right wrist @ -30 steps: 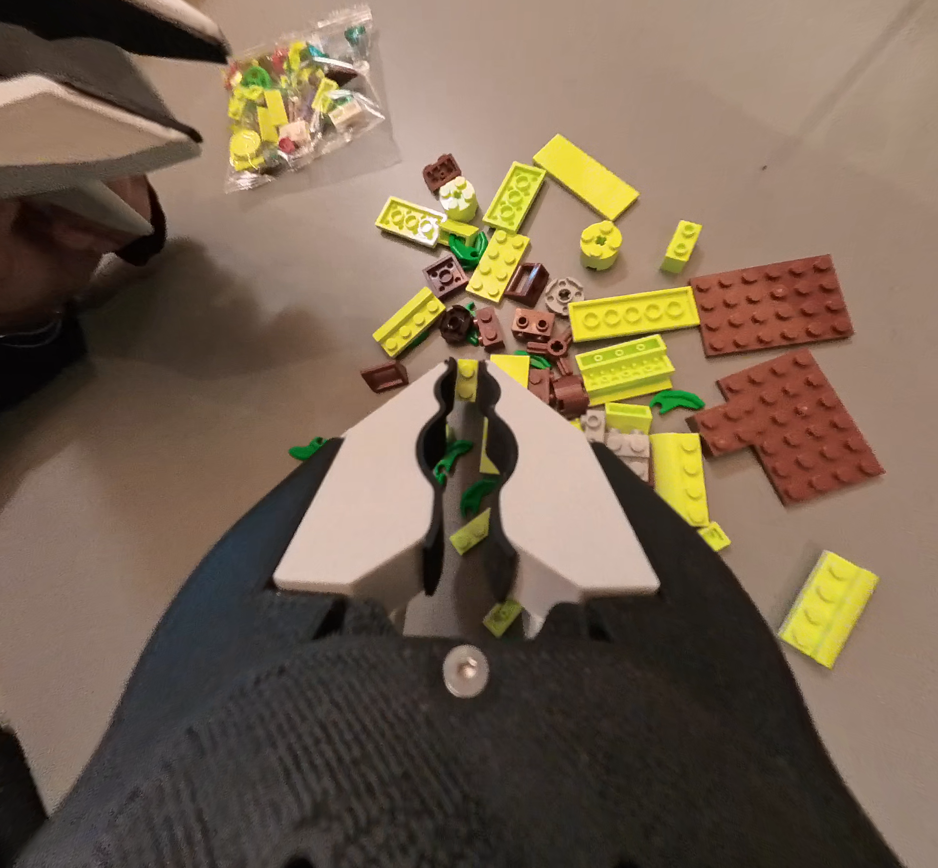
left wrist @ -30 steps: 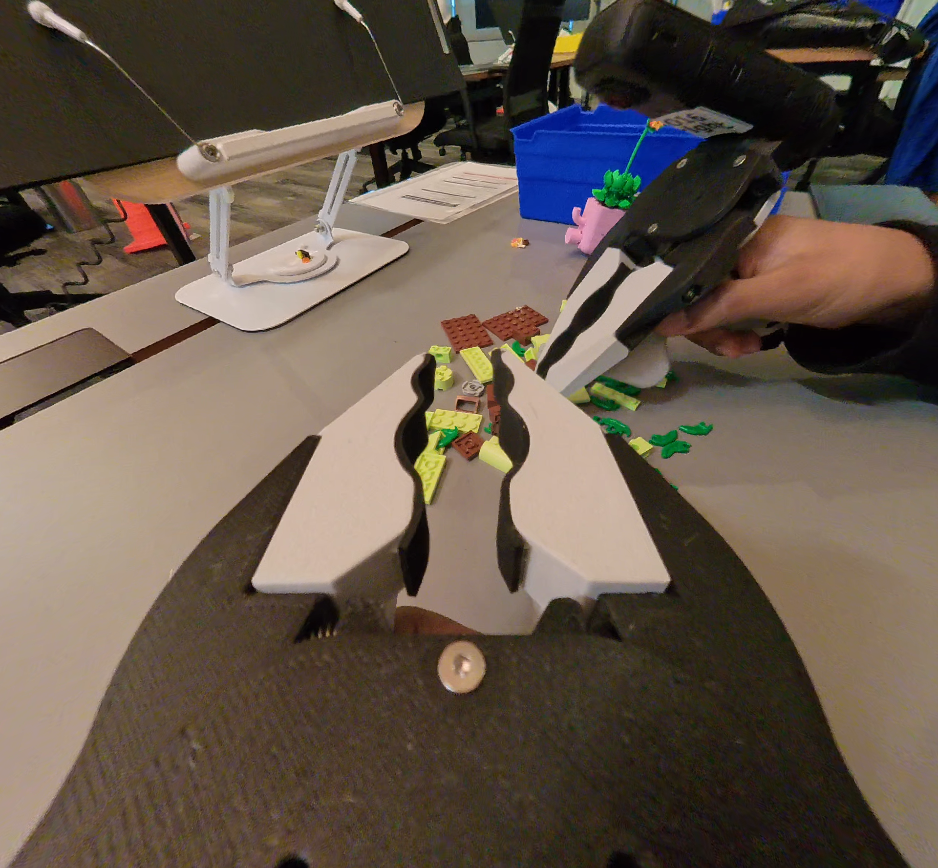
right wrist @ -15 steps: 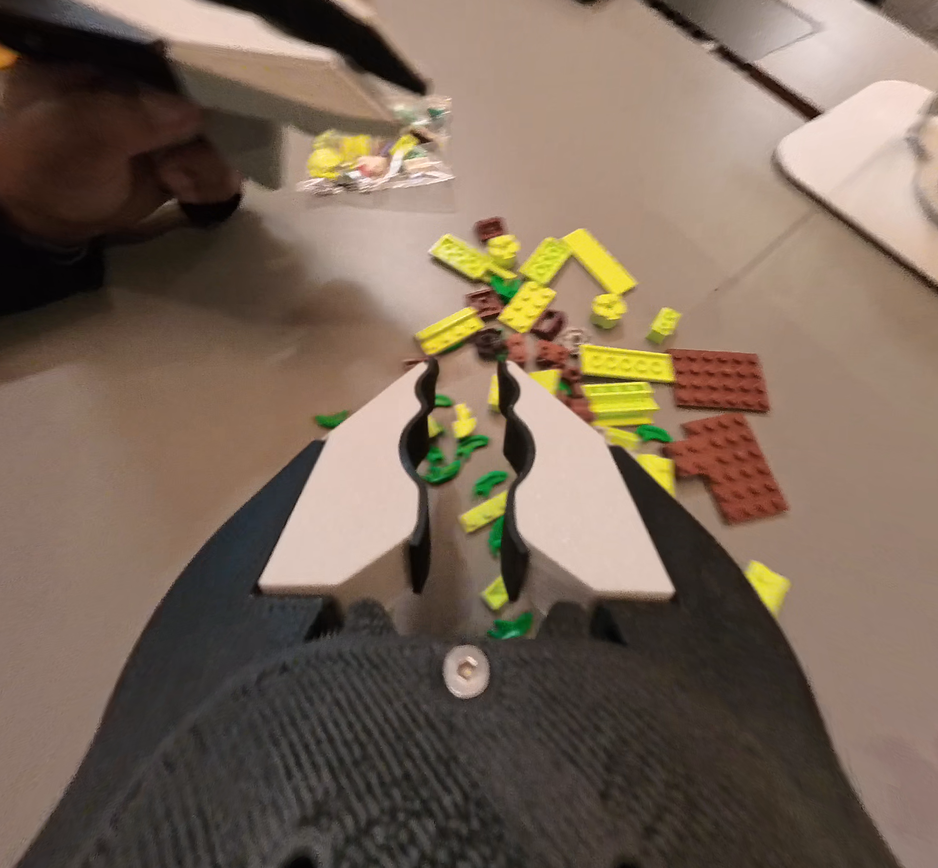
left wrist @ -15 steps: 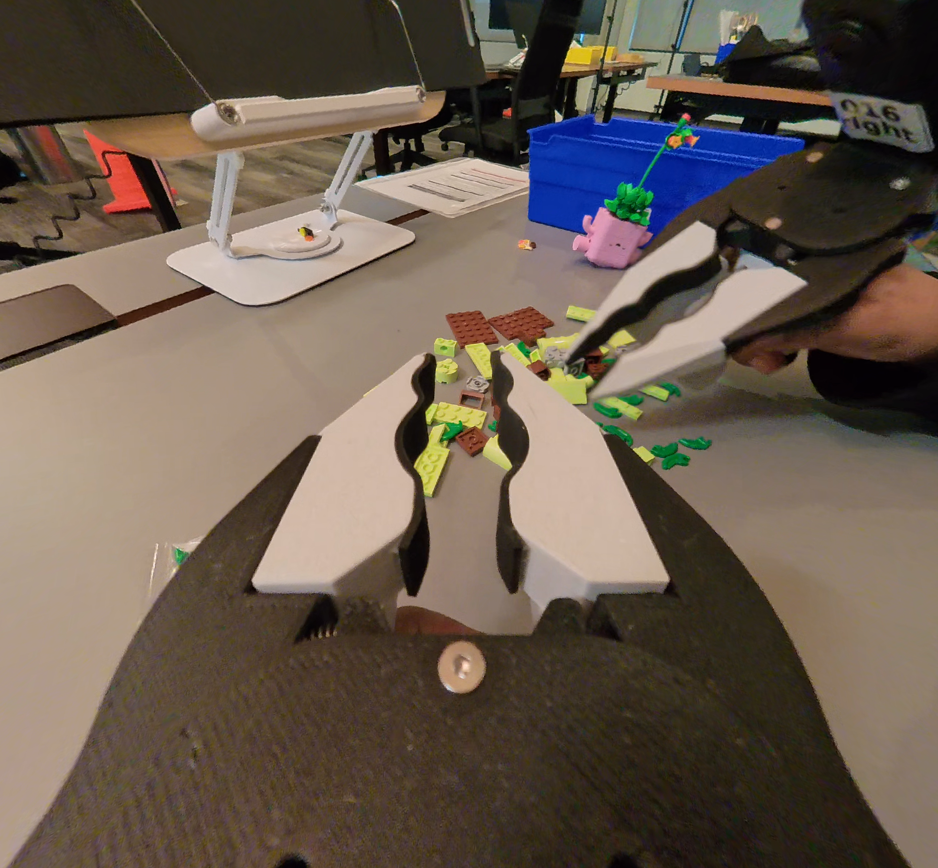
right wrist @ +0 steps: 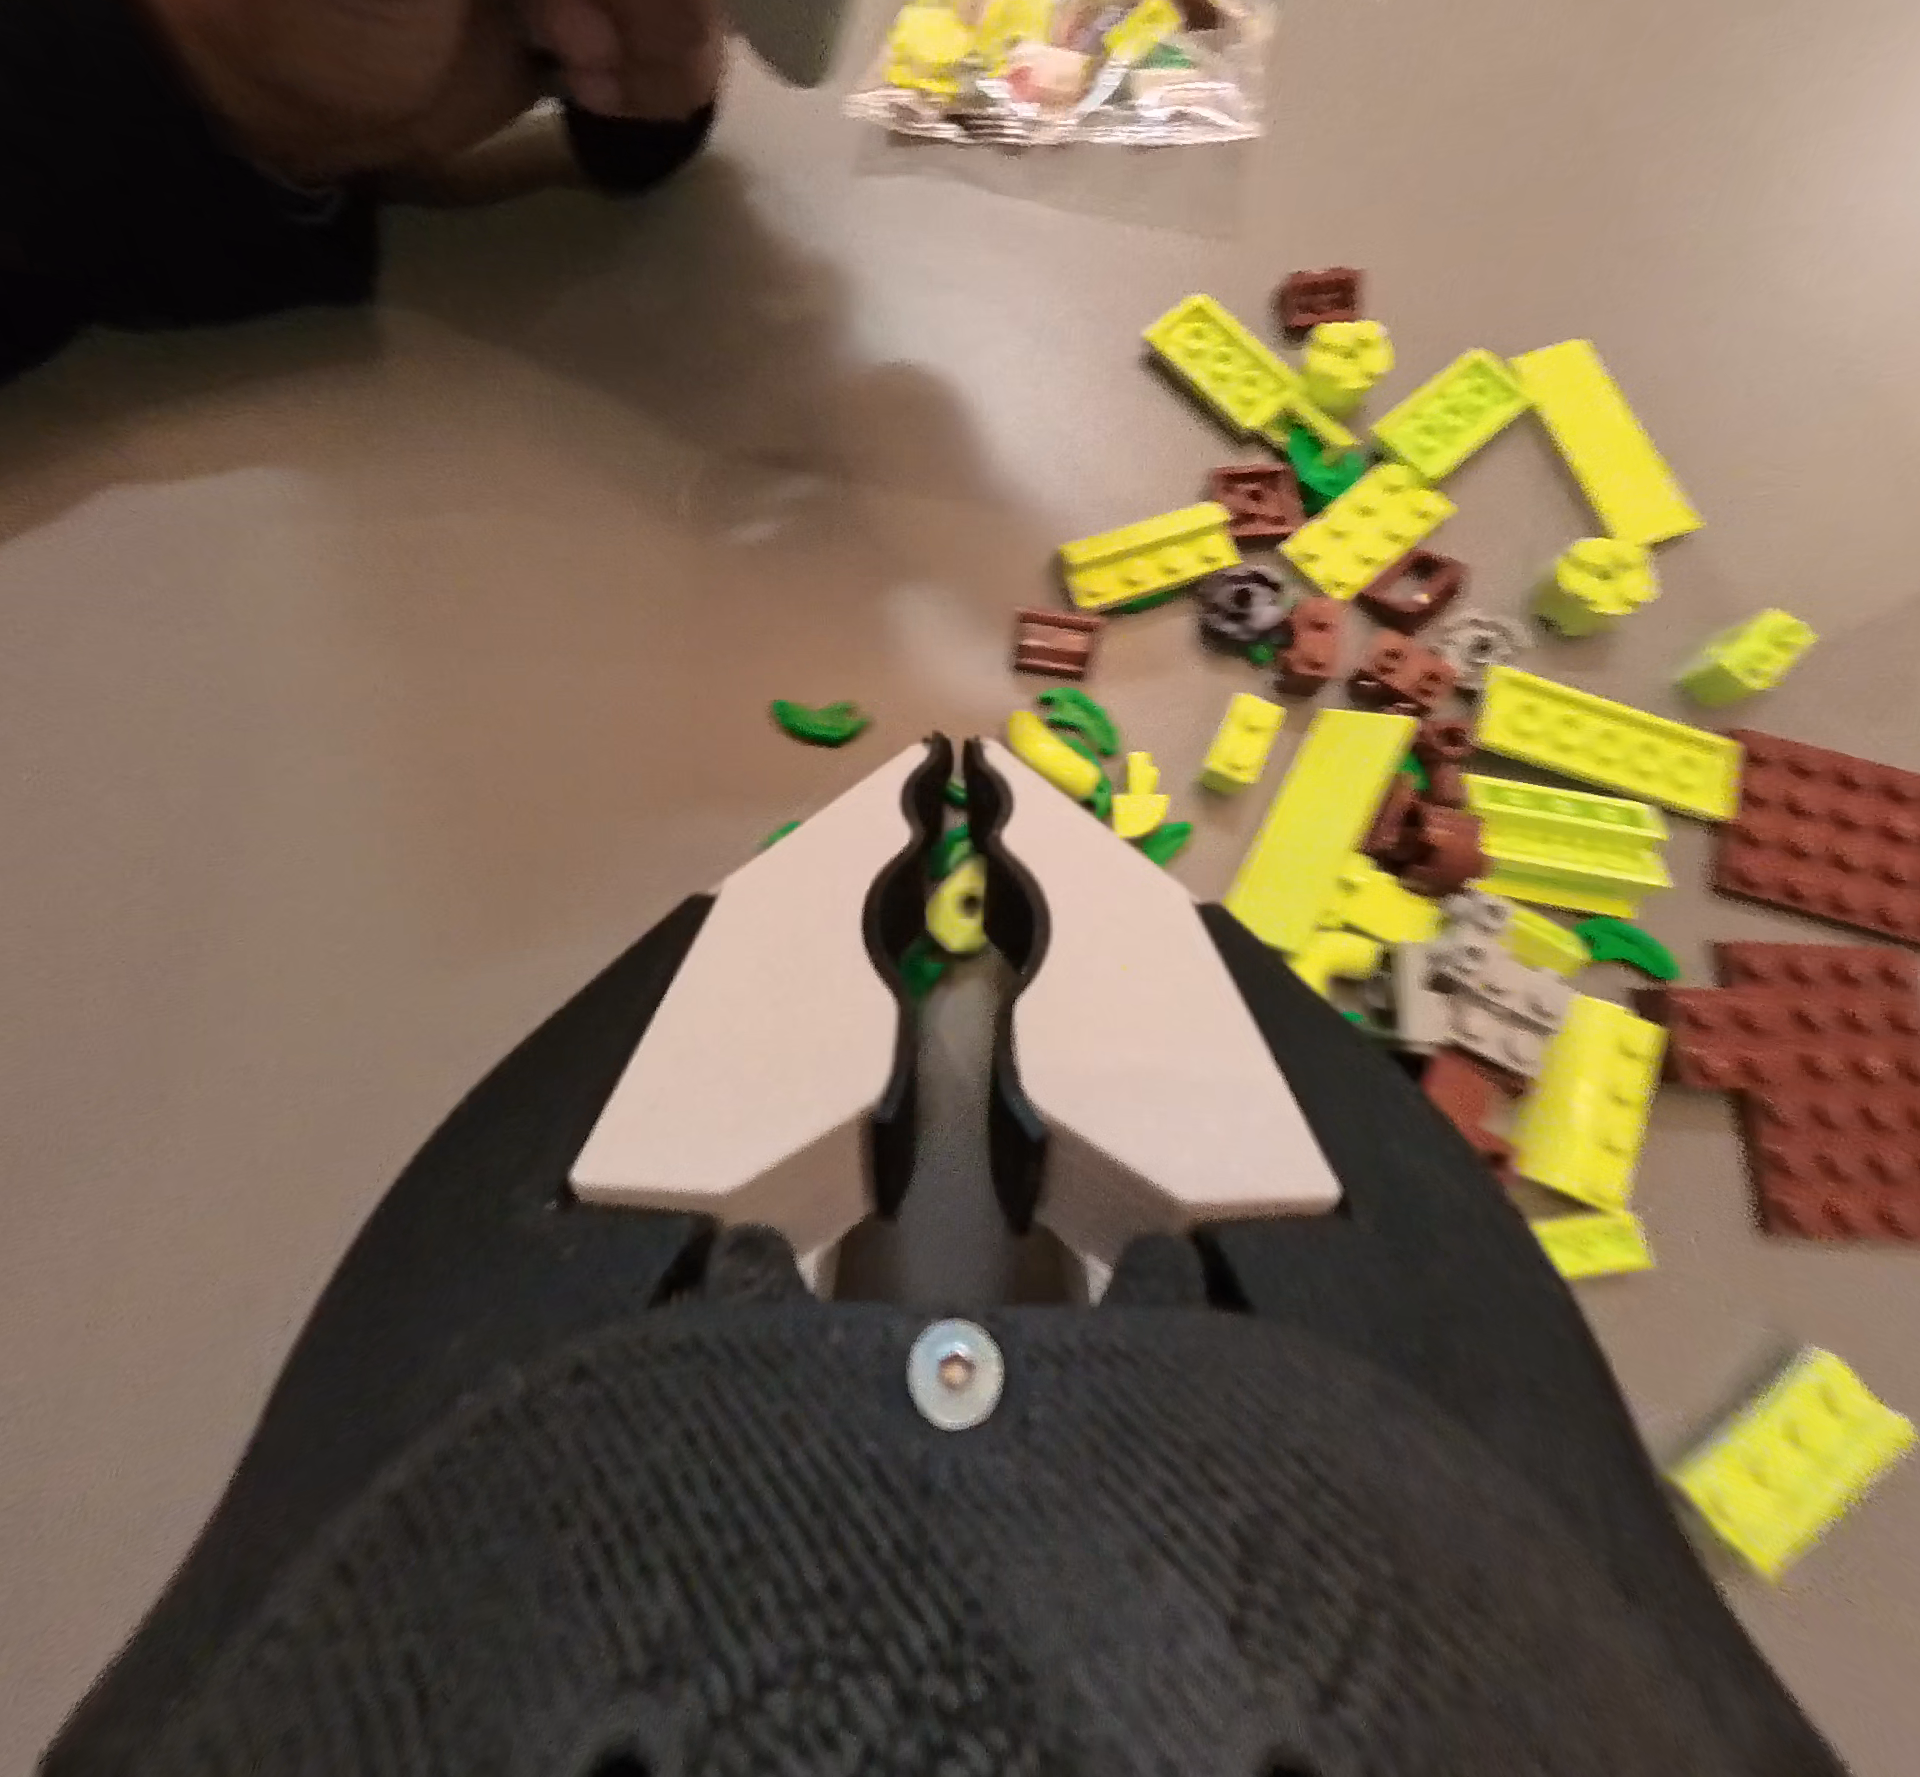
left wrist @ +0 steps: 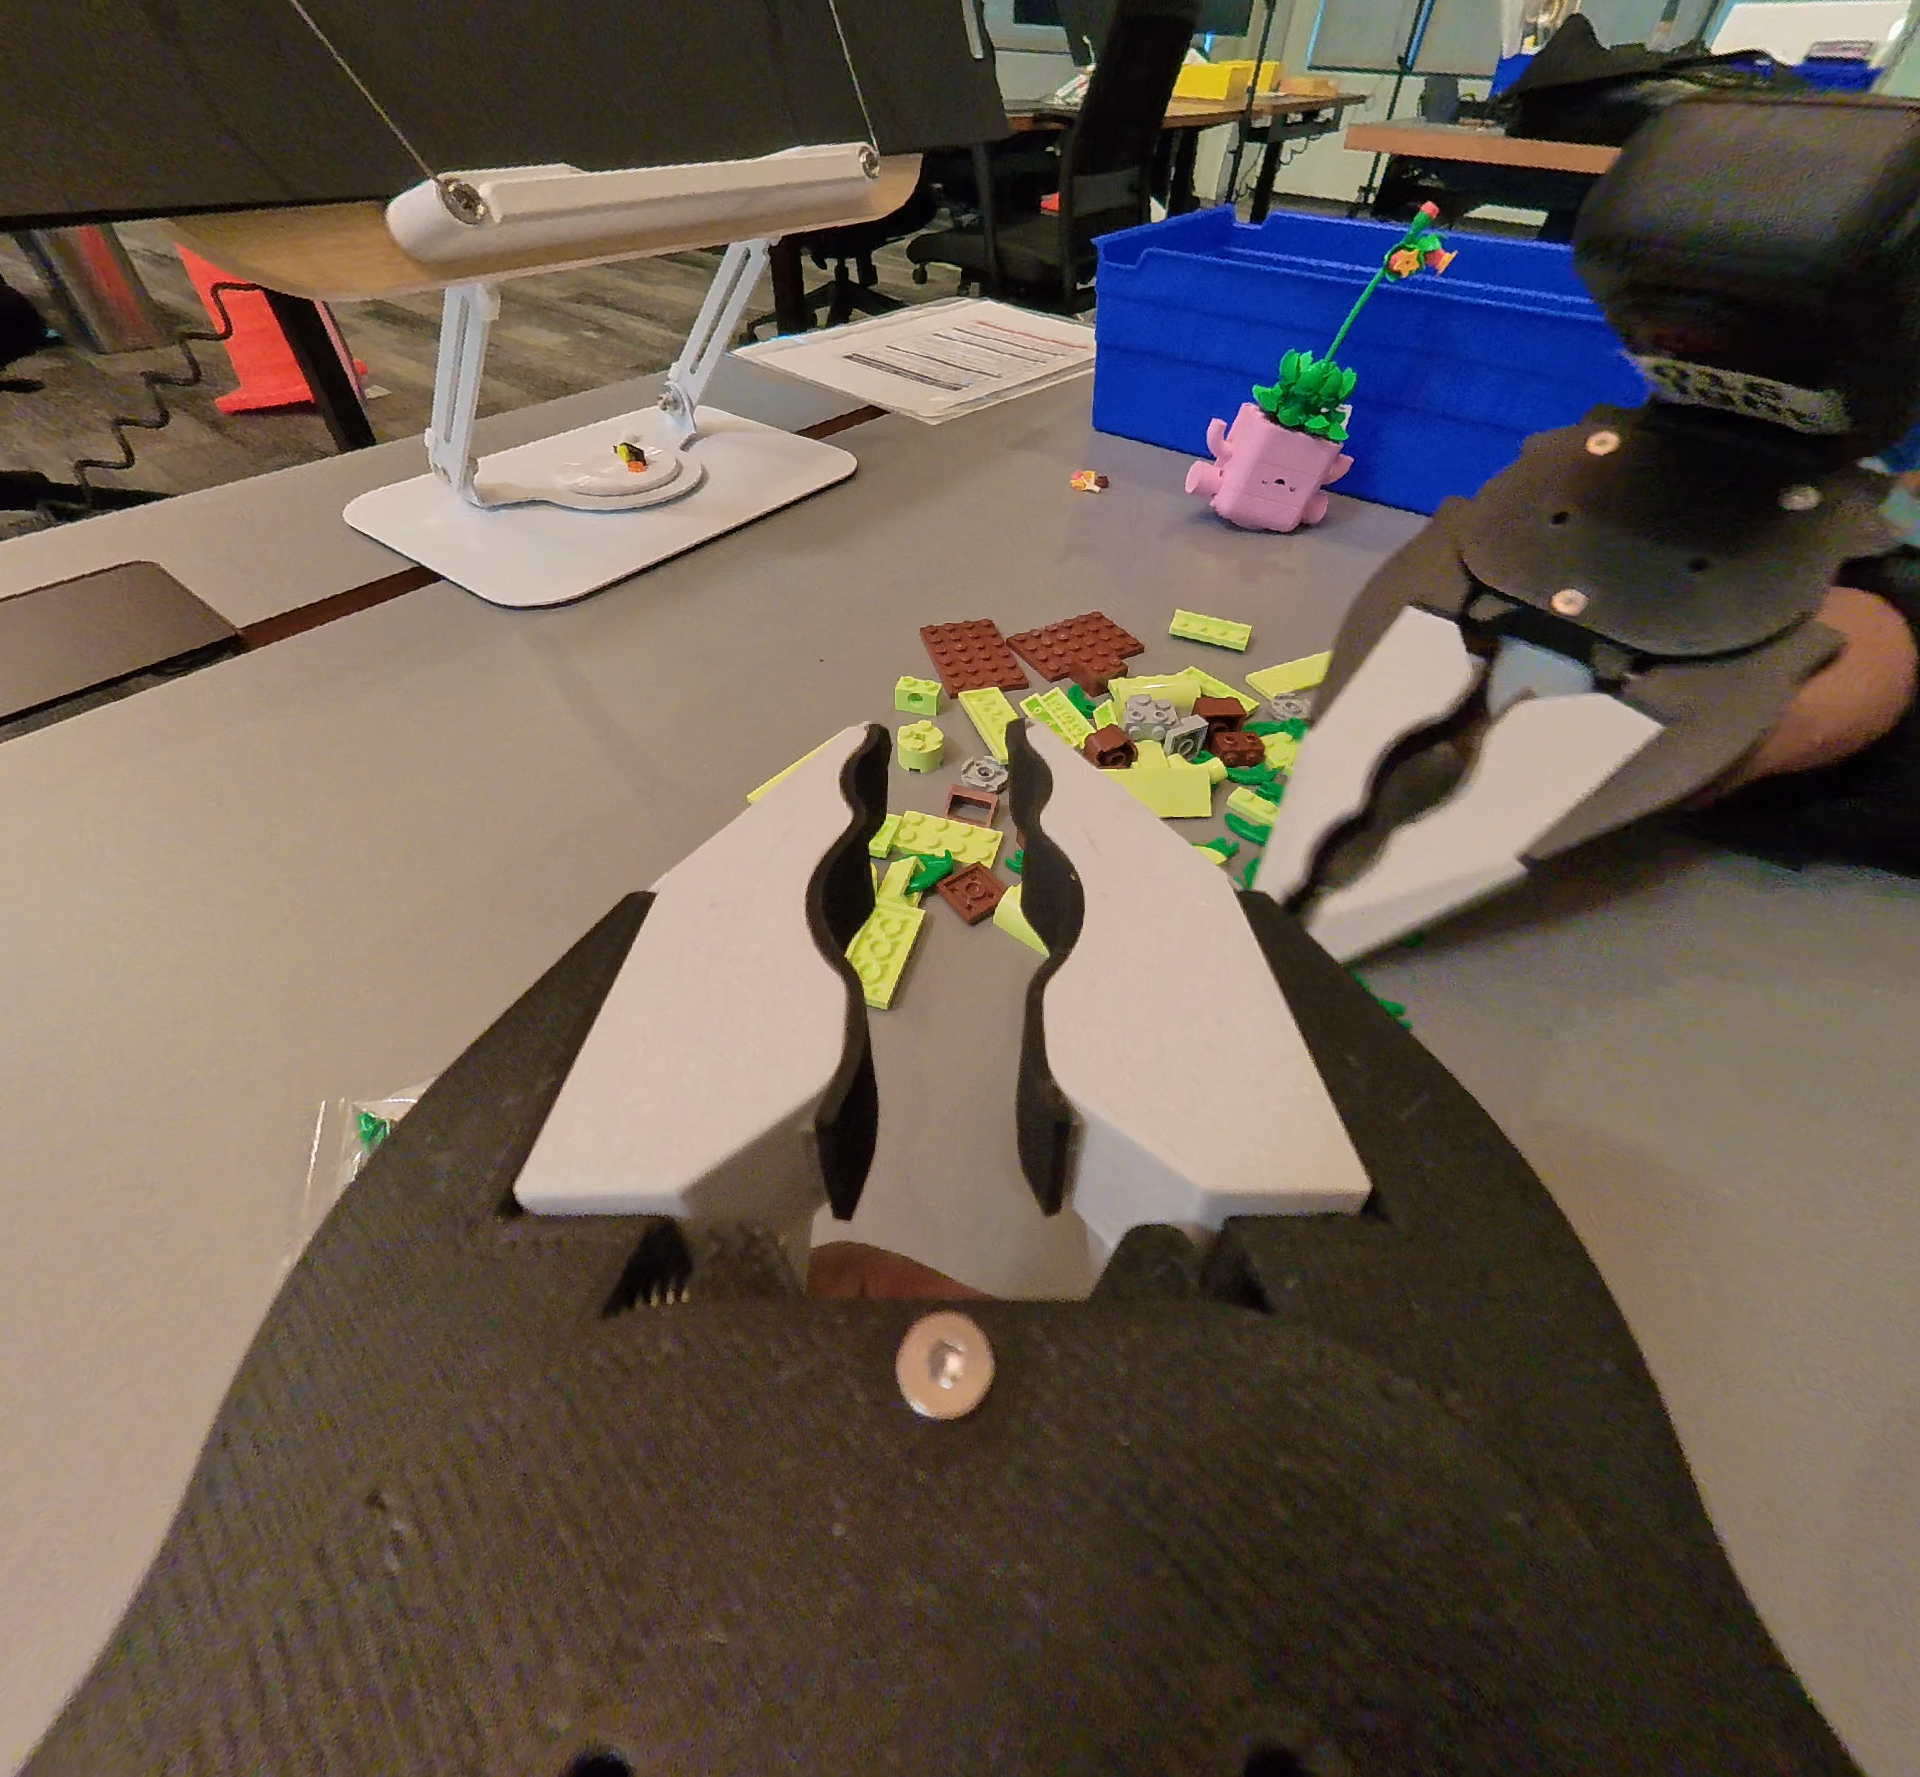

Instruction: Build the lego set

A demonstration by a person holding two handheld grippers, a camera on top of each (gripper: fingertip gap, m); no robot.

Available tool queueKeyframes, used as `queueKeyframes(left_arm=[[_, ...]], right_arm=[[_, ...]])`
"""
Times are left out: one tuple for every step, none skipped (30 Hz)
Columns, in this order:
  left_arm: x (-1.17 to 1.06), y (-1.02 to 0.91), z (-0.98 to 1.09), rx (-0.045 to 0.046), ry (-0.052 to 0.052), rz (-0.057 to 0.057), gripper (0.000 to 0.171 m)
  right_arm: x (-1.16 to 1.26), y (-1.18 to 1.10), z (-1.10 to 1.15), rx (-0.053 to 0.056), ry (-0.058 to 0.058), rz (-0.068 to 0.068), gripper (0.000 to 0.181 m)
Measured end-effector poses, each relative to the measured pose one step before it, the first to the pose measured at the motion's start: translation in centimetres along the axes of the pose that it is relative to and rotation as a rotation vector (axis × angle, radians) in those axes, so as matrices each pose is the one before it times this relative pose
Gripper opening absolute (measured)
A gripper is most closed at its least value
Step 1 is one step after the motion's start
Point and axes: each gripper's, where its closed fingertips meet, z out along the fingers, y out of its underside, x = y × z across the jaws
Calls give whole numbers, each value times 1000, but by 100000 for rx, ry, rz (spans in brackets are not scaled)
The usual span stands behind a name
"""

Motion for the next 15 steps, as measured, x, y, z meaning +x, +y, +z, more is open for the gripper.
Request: queueKeyframes(left_arm=[[16,31,35,-286,-37,229,22],[16,29,26,-254,-80,256,22],[19,27,18,-229,-60,247,22],[14,17,23,-159,-109,213,22],[5,15,17,-138,-74,115,22],[1,13,11,-122,3,22,22],[-7,7,6,-68,2,-26,22],[-1,-3,2,18,31,-71,22],[-17,-5,-4,37,23,-151,22],[-10,3,11,-50,79,-254,23],[-13,21,19,-128,152,-326,23],[-29,12,8,-129,129,-308,23],[-10,15,20,-82,71,-256,23],[-27,1,3,-26,-7,-195,23],[-11,-4,3,16,-14,-152,23]], right_arm=[[1078,-5,-33,-226,3831,219,0],[1152,-22,13,-234,4844,-90,0],[1018,-35,54,-167,4682,-201,0],[402,-90,5,89,1574,108,0],[-250,-221,-124,884,-1964,769,1],[-540,-360,-243,2130,-3190,1285,4],[-670,-383,-323,2793,-3641,1263,7],[-839,-265,-382,2455,-4424,983,9],[-1000,-94,-394,1681,-5314,530,11],[-1175,108,-405,844,-6268,-312,11],[-1161,309,-362,-104,-5952,-1096,8],[-886,539,-261,-1389,-4085,-1165,5],[-538,776,-139,-2871,-2388,-856,3],[-253,908,-46,-3725,-1091,-471,0],[-74,862,31,-3441,-616,-130,0]])
